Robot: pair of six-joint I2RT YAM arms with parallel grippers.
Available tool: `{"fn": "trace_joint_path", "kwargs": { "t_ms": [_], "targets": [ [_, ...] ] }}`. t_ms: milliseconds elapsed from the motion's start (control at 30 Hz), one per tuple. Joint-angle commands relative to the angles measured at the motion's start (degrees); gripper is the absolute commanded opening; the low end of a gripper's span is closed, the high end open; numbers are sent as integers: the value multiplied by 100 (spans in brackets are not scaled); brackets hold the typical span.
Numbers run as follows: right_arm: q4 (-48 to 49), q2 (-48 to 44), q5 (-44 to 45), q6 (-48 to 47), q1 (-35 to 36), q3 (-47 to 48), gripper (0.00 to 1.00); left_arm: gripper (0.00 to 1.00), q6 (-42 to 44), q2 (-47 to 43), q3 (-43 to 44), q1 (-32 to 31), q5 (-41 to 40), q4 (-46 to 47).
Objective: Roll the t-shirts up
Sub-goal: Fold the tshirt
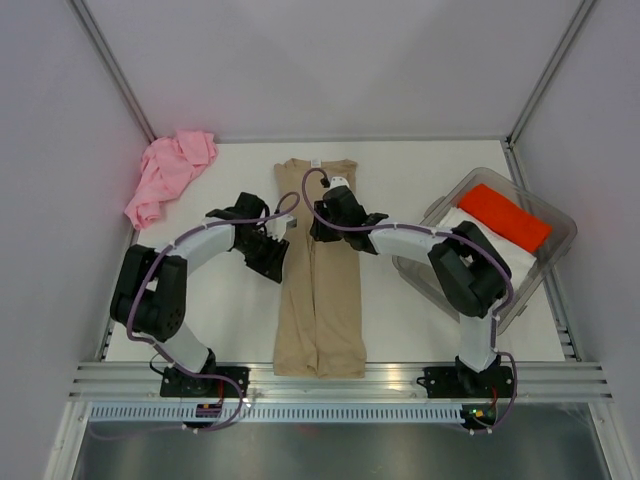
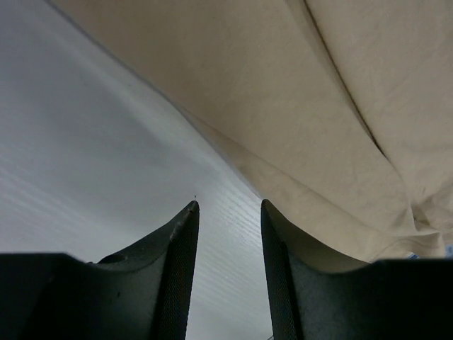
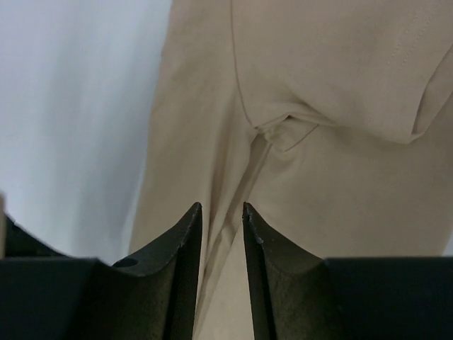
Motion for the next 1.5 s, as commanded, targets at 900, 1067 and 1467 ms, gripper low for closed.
{"fn": "trace_joint_path", "kwargs": {
  "t_ms": [900,1067,1467],
  "targets": [
    [825,1195,-654,380,-302,740,0,2,-560,497,-217,-349,231,710],
    [1054,1028,-715,432,-460,503,0,2,-482,269,-243,-349,161,666],
    [1326,913,-830,538,-627,221,0,2,-86,84,21,-358,-147,-11]
  ]
}}
